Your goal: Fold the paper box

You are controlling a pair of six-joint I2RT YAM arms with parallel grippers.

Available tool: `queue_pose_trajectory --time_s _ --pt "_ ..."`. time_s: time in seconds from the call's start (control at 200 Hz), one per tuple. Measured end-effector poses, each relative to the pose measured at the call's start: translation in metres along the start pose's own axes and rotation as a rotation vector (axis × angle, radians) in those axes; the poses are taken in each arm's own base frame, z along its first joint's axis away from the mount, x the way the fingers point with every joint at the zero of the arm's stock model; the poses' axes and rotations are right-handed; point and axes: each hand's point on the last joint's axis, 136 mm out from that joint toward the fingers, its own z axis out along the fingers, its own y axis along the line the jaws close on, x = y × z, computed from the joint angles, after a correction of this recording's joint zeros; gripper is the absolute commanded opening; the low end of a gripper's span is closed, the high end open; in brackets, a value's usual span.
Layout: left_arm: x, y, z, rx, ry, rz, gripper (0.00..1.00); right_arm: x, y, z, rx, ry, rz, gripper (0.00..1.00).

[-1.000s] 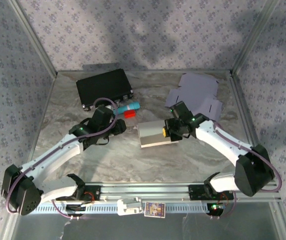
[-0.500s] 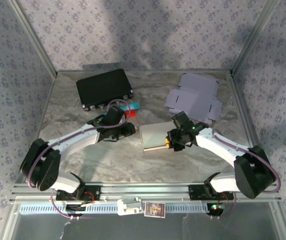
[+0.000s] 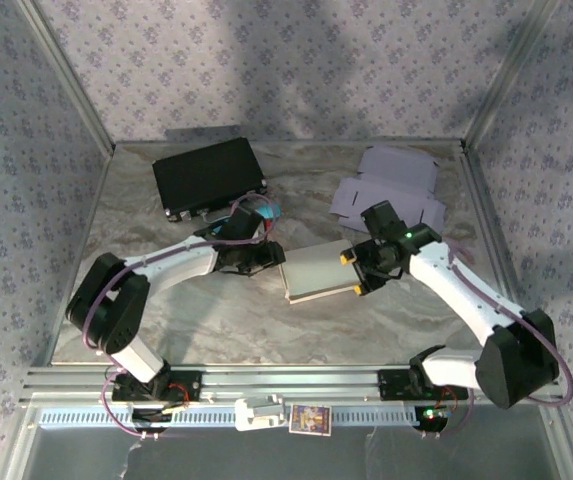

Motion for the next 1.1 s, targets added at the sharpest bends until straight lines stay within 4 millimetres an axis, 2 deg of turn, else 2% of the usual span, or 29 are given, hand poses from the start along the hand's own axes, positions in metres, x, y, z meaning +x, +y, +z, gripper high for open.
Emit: queue_pose_trajectory --time_s 0.155,0.235,0.305,0.375,0.5,0.62,0.859,1.099 --pt "0.004 0.003 0.01 -0.011 0.032 -0.006 0.52 -0.02 -0.011 -0.013 0.012 -0.015 -0.073 0.6" --pt "0.004 0.002 0.014 -0.008 0.044 -0.007 0.52 -0.033 -0.01 -0.016 0.001 -0.029 -0.138 0.59" --pt "0.004 0.001 0.016 -0.007 0.052 -0.008 0.52 -0.045 -0.005 -0.018 -0.007 -0.047 -0.227 0.59" --pt "0.005 0.0 0.019 -0.005 0.06 -0.006 0.52 -0.056 0.009 -0.018 -0.007 -0.061 -0.355 0.57" --pt "0.008 -0.001 0.021 -0.001 0.075 -0.004 0.51 -0.069 0.029 -0.002 0.022 -0.054 -0.581 0.55" --pt "0.01 -0.002 0.022 0.006 0.083 -0.004 0.49 -0.078 0.029 0.022 0.079 -0.009 -0.716 0.55" --pt "0.012 -0.005 0.027 0.023 0.093 -0.001 0.44 -0.083 0.023 0.057 0.16 0.076 -0.862 0.54" --pt "0.019 -0.009 0.03 0.024 0.107 0.016 0.43 -0.083 0.023 0.067 0.154 0.093 -0.909 0.42"
